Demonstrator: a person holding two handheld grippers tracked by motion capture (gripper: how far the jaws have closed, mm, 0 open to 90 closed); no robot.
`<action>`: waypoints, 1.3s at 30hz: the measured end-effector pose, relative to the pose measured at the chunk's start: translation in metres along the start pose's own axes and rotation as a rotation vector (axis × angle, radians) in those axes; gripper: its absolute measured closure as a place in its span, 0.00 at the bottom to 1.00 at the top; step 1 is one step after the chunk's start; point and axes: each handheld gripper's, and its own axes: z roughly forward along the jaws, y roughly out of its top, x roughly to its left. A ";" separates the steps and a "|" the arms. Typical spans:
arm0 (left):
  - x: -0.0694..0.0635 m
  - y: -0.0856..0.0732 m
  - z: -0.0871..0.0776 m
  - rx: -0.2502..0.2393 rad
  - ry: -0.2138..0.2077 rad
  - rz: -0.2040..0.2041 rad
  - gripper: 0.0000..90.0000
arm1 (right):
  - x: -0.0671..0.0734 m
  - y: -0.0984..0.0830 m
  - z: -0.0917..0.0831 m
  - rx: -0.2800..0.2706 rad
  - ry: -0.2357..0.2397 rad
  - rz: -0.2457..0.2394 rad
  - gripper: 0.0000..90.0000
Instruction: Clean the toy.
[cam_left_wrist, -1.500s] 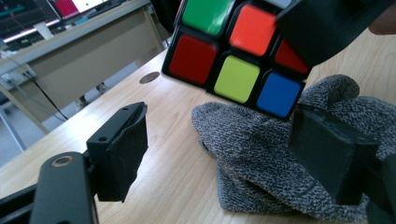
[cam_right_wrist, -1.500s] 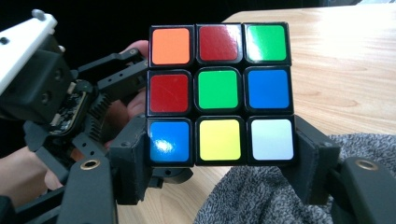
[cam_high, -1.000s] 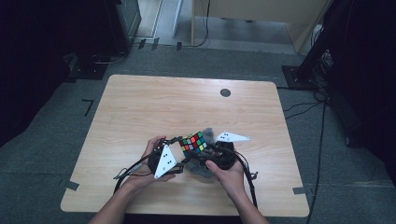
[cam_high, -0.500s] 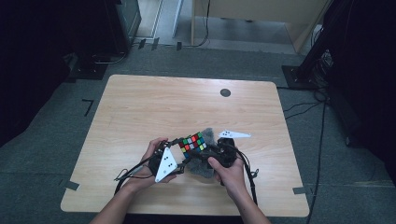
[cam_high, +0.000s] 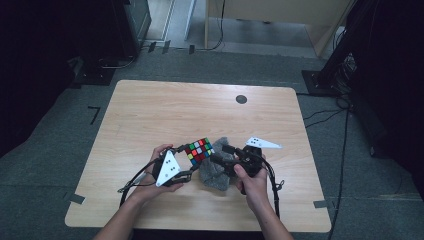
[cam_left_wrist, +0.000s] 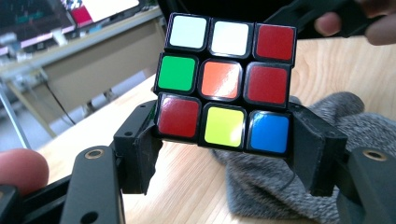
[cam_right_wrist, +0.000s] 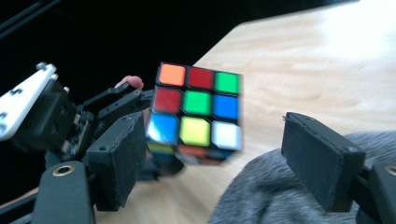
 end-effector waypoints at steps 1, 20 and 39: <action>0.004 0.000 -0.002 0.001 -0.005 -0.025 0.38 | -0.001 0.000 -0.002 0.000 -0.016 -0.028 0.22; 0.042 -0.003 -0.020 -0.049 -0.096 -0.328 0.37 | 0.003 -0.050 0.049 0.371 -0.366 -0.400 0.26; 0.035 -0.004 -0.014 -0.004 -0.149 -0.288 0.38 | -0.008 -0.030 0.013 0.194 -0.347 -0.337 0.83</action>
